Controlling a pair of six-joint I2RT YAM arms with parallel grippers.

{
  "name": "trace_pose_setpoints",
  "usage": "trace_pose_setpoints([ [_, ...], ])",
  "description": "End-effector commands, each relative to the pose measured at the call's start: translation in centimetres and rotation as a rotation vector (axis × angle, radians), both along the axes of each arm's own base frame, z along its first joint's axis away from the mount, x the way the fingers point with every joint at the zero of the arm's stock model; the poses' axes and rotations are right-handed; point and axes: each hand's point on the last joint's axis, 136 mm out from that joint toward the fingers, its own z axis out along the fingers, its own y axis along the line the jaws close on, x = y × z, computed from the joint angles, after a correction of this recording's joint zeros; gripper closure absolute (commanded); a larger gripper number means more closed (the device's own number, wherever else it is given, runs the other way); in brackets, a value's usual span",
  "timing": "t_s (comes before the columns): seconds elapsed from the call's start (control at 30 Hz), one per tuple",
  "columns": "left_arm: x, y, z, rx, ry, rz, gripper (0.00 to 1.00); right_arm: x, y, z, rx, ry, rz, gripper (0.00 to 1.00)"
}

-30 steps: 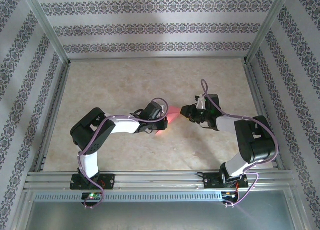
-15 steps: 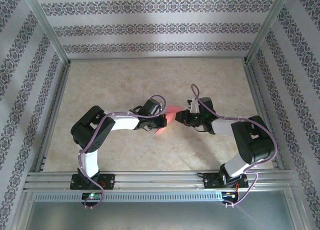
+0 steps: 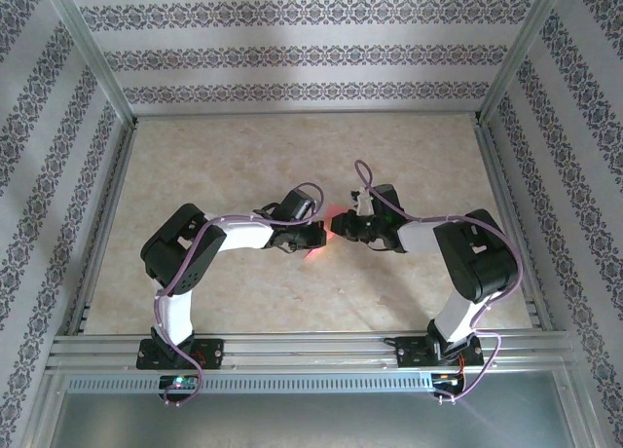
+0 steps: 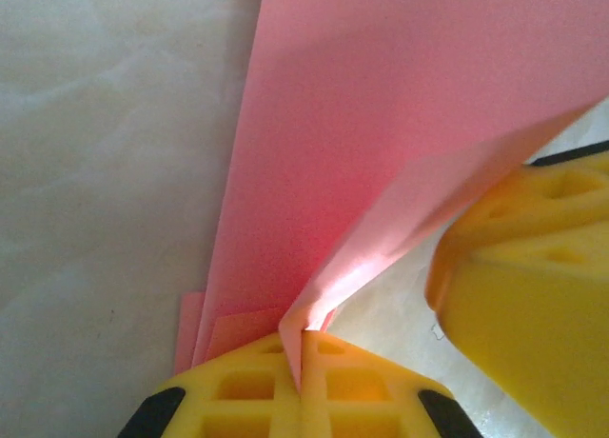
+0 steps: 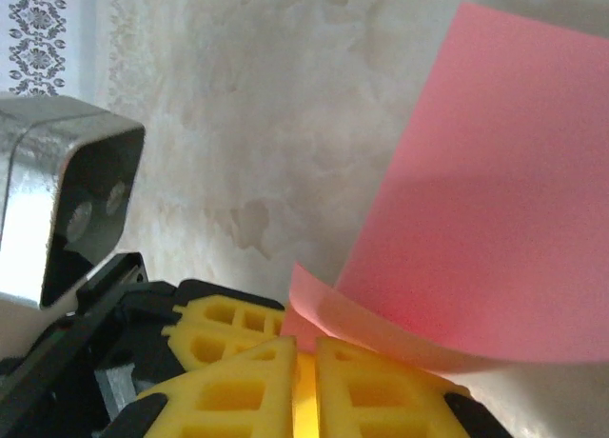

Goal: Fold a paper plane with a square sheet of paper (pick it up from the middle)
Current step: Fold the wing for the fifth time at the center of the table.

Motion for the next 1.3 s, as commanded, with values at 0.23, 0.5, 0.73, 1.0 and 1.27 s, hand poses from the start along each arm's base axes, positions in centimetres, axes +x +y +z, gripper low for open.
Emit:
trace_pose_setpoints([
  [0.23,-1.6,1.7,-2.7,0.065,0.152,0.029,0.93,1.0,-0.2,-1.7,-0.056,0.024,-0.058,0.88],
  [0.5,-1.7,1.7,-2.7,0.056,0.183,0.036,0.89,1.0,-1.4,-2.4,-0.105,0.041,-0.101,0.88],
  [0.73,-1.8,1.5,-2.8,0.045,0.195,0.033,0.87,0.7,-2.2,-3.1,-0.134,0.062,-0.127,0.88],
  [1.0,-1.7,1.5,-2.7,0.040,0.203,0.031,0.87,0.6,-3.0,-3.2,-0.176,0.080,-0.160,0.88],
  [1.27,-1.8,1.3,-3.0,0.044,0.219,0.027,0.89,0.5,-2.2,-1.0,-0.123,0.068,-0.147,0.87],
])
